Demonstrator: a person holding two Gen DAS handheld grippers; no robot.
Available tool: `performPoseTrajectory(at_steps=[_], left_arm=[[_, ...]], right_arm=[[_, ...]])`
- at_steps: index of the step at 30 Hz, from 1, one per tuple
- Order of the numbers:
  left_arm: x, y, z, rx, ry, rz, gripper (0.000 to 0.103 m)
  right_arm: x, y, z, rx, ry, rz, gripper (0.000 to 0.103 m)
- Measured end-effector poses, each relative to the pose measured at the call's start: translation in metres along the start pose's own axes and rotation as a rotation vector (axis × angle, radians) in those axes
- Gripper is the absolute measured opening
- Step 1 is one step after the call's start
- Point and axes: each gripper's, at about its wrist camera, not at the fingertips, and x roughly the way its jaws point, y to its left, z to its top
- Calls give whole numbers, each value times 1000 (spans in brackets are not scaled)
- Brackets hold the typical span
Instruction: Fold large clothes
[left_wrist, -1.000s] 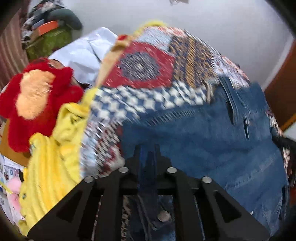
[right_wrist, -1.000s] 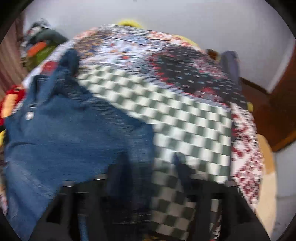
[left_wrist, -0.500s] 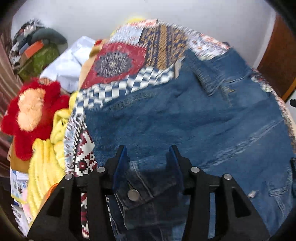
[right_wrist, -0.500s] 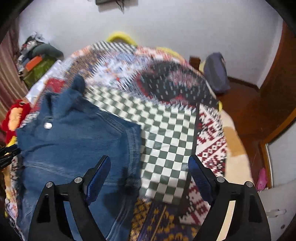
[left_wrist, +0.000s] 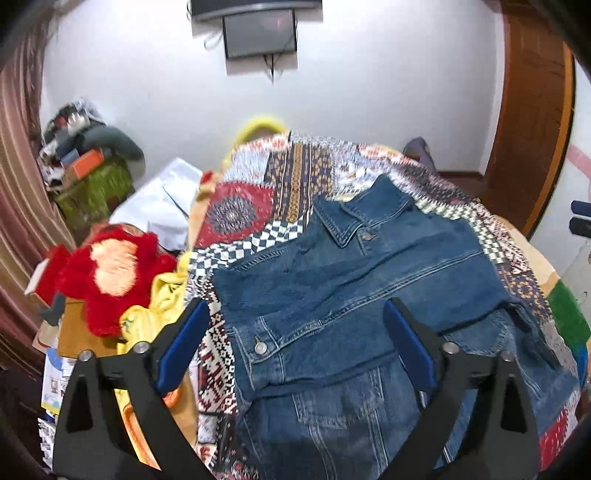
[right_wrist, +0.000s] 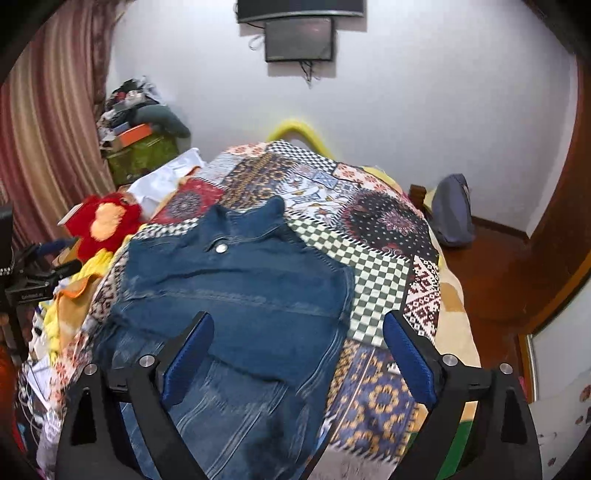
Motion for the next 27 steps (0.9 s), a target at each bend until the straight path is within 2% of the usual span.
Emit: performPoseTrajectory(at_steps=[3,7,10,14,17,21,23,27], left_arm=[[-28,-2,-18,-9,-17,-6,99],[-48,-2,-44,-12,-2,-10,99],[-59,1,-68,-18,14,11,101],[-60,12,-108,-75,93,-4,102],[-51,21,-140,-118,182,-5,102],[-34,42,-183,-257,293,-4,102],[-31,49,-198,-325,315,-9,102],[-21,62,-227,-480,371,-78,102]], right_arm=[[-18,14,-21,8,16,29,94],[-29,20,-53,66,60,80,94],[-28,18,-83,114,105,78,94],[-23,7,-122,196,194,75,94],[-20,-4,-148,257,243,75,94],[-13,-15,-178,341,301,86,94],[-9,-16,-188,376,325,106,94],[-4,-15,-205,411,346,140,94]])
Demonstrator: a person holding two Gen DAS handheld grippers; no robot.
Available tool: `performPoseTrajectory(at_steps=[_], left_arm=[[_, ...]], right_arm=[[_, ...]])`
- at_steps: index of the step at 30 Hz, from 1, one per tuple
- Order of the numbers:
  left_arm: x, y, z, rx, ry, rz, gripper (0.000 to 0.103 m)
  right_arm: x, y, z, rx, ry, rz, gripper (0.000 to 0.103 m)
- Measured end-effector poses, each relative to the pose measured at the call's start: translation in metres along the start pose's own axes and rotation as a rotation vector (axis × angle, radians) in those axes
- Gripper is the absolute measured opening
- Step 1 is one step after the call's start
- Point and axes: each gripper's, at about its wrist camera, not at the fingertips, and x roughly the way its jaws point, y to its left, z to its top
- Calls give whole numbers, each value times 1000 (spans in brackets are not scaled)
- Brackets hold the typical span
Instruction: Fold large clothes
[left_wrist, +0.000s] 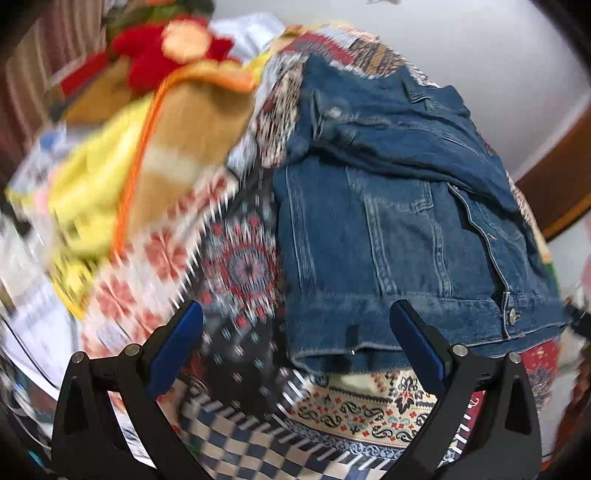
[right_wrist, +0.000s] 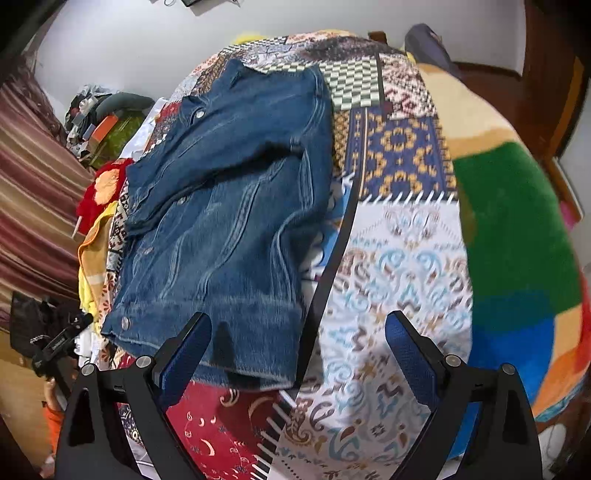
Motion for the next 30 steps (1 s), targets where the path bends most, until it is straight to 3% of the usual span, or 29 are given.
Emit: performPoseTrajectory(at_steps=[7,10,12,14,16,17,18,23,30], left_arm=[[36,3,-10,-105,98,-131,102],[45,-2,-12,-123,114,-172,86],[50,-5,-13,-138,127,-202,79],[48,-10,-11,-107,110,-191,74],[42,-13,-7,-67,81,-173,61],[40,-14,-6,-54,72,-164,51],[37,-15,-5,-40,63,-152,41],[17,-21,9,19,4,-128,19],[-24,-57,61,129,-178,-126,13]], right_arm=[[8,4,-9,15,-2,72,88],[11,11,-9,9,2,112,72],[15,16,-9,-9,3,122,54],[15,20,-9,-20,-11,119,49],[14,19,-10,-19,-26,122,38],[13,19,-9,-20,-37,122,28],[11,18,-8,-20,-44,131,24],[1,23,5,-56,-91,150,16],[-4,48,49,-123,-176,181,12]])
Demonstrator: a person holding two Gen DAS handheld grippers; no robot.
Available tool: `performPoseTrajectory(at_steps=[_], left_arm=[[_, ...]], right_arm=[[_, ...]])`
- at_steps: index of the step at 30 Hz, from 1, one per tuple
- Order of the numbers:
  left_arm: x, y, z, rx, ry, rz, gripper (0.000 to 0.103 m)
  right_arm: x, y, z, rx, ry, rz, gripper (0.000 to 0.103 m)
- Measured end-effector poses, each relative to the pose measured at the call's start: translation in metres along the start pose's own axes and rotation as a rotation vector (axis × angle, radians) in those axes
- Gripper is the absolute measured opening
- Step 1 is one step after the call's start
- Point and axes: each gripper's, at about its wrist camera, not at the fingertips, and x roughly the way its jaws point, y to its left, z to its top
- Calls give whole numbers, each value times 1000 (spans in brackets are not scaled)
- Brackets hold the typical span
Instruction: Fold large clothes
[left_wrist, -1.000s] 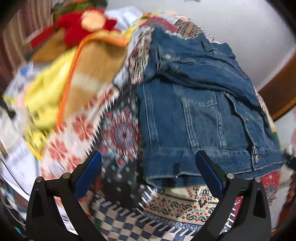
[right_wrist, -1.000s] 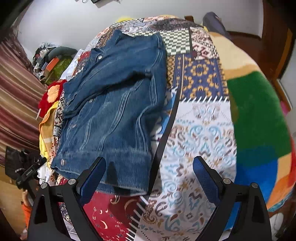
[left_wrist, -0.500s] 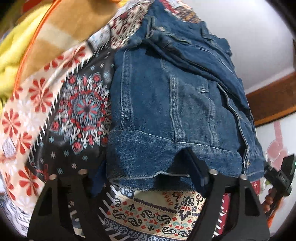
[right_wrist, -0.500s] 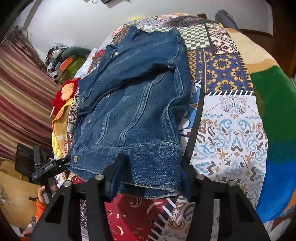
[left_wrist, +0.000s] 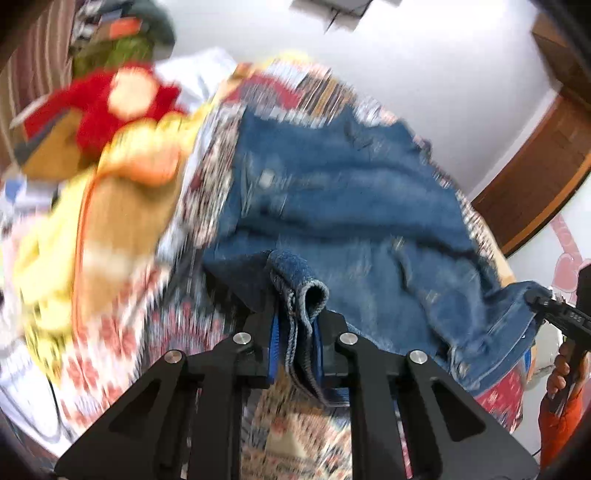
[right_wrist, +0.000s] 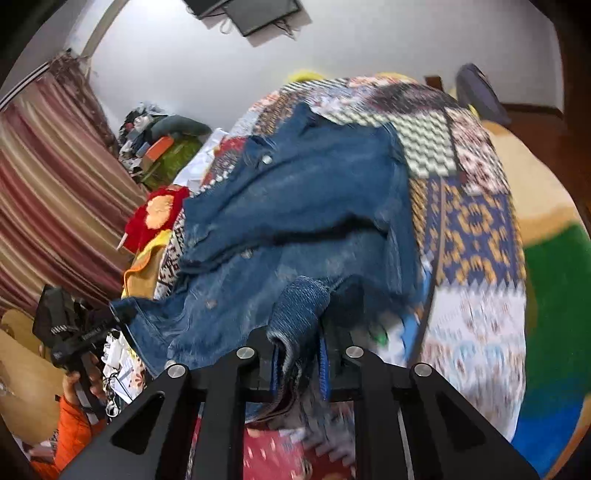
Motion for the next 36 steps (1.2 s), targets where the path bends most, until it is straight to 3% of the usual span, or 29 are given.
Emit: performPoseTrajectory(at_steps=[4,7,11,15,20,26,29,32,36], left_arm=[[-8,-17,46,47,-98,-14,13],[-2,-24,81,55,-141,-29,13],[15,-37,125,103,-201,18,13],[46,-32,170,79,-205,27,13],[106,-15,212,40,-149,86,13],[199,15,224,-59,1,117,13],[232,24,216,-63,59,135,14],[248,31,208,-63,74,141,17],[250,31,207,-46,84,150,19]], right_arm=[[5,10,38,-57,-48,-13,12],[3,11,75,-76,-130,-21,11],[22,5,136,-79,-183,-48,11],[54,1,188,-93,-199,-96,11],[112,-20,245,-35,-168,-131,11],[194,-51,257,-15,-43,-217,11],[224,-76,254,34,16,-214,11],[231,-93,252,78,37,-159,11],[220,-97,256,44,52,-127,11]])
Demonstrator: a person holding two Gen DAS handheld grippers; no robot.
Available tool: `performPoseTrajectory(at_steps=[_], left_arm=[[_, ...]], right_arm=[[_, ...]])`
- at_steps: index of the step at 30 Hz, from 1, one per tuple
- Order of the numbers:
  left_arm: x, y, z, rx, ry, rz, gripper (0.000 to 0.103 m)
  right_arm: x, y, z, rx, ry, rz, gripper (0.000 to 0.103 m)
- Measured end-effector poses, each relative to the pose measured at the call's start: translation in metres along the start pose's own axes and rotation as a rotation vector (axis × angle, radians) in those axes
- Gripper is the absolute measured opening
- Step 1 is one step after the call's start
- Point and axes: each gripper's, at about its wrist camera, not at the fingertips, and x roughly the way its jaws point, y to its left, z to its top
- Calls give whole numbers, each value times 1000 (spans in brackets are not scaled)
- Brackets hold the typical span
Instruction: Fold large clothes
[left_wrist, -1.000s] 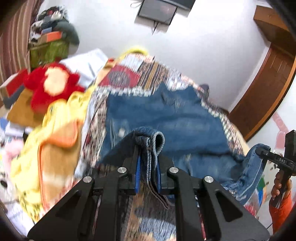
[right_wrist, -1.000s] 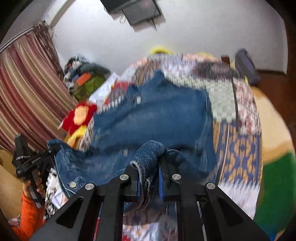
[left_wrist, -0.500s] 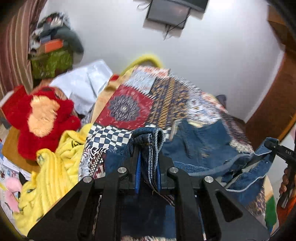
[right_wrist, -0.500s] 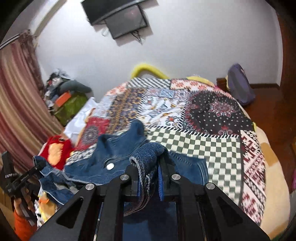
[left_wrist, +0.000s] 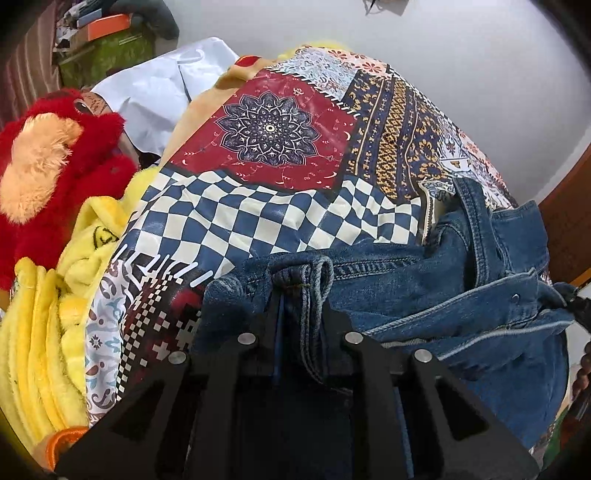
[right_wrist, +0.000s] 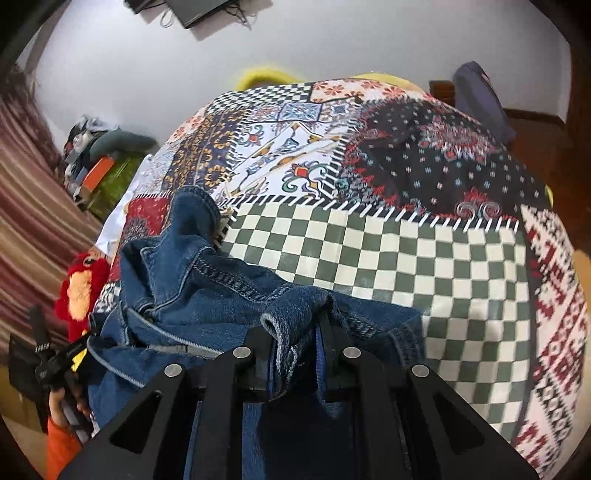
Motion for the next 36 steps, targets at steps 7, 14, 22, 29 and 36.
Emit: performPoseTrajectory(at_steps=[7,14,22,29,36], left_arm=[[3,-7,2,17,30,40,19],[4,-12,3,25,51,60,19],[2,-17,0,74,53,108,19],[-59,-21,4,95,-49,88,47],[-119,-20,-3,177,-113,78,74]], right_arm=[[-36,1,6,-30,-1,42,12],[-60,16,3,-134,-5,-14,12],[-128,-45,9,-111,-122,-439,14],[-139,-56,-30,-114,-52,-284,14],[-95,17,-66,-234,28,-77,14]])
